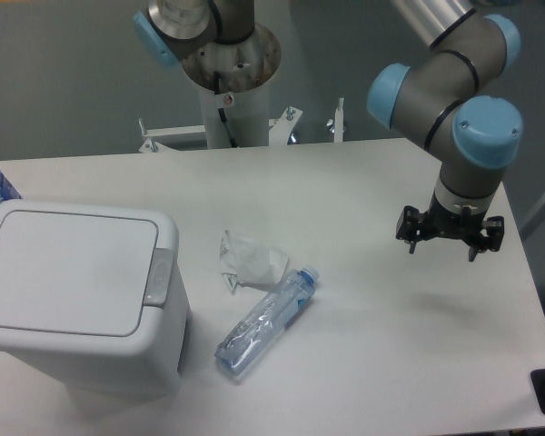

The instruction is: Open the trash can

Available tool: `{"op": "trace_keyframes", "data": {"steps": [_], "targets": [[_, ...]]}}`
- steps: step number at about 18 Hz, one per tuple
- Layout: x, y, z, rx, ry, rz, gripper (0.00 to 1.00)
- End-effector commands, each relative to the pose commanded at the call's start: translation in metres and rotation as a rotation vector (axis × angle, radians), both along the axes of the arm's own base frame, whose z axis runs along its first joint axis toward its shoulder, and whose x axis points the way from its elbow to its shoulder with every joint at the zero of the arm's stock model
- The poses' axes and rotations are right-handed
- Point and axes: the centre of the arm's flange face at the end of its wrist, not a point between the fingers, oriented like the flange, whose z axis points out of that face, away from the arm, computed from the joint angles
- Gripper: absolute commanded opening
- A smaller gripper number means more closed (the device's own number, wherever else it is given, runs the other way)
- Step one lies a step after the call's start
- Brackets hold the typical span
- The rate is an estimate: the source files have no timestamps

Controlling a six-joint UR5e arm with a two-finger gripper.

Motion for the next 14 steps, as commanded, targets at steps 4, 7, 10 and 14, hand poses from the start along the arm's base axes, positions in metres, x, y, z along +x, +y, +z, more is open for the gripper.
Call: {"op": "trace_keyframes", "data": {"steps": [4, 7, 10, 14], "targets": [[-0.002, 0.000, 0.004, 0.008, 0.005, 0.009, 1.00], [-0.001, 0.001, 0.007, 0.015, 0.005, 0.022, 1.00], [0.003, 0.004, 0.014, 0.042, 0.004, 0.094, 1.00], [0.016, 0.017, 0.028, 0.094, -0.001, 0.146, 1.00]]}}
